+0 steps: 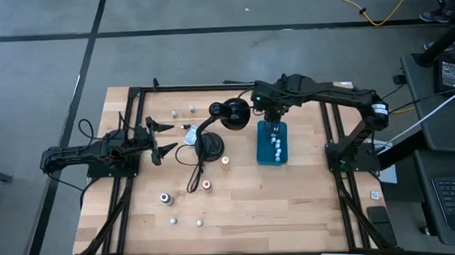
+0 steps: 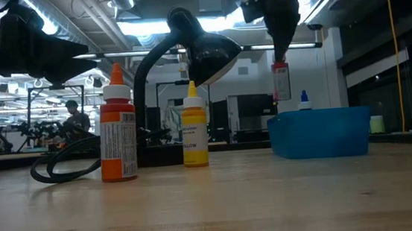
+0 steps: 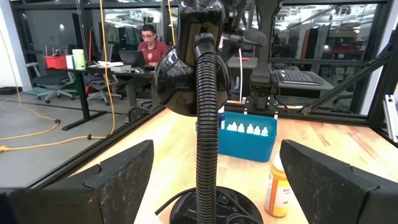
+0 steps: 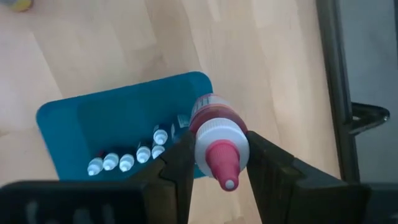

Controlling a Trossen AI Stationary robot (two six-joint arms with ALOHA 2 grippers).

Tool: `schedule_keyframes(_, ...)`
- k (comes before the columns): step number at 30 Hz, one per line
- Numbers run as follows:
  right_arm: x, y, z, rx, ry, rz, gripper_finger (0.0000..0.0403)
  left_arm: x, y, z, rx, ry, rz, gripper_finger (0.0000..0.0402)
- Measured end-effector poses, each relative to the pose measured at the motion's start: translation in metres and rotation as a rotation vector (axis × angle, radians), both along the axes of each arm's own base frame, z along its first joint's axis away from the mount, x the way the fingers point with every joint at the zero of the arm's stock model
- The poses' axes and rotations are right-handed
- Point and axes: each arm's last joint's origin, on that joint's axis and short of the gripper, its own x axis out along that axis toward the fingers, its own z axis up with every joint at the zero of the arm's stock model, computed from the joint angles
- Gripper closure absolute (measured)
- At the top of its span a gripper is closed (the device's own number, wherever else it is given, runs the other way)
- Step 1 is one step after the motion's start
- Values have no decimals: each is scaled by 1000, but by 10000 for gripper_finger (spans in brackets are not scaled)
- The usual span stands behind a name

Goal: Pick & Place food coloring
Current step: Put the large pink food coloring bottle into the blue bin

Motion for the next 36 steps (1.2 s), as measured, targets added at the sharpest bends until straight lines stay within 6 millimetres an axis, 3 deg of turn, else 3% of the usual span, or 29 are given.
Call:
schedule_keyframes(30,-5,-11,-96,139,-27,18,274,0,0,0,0,0,0,56)
schedule_keyframes(36,-5,-15,-98,130,-42,9,261,0,0,0,0,0,0,56)
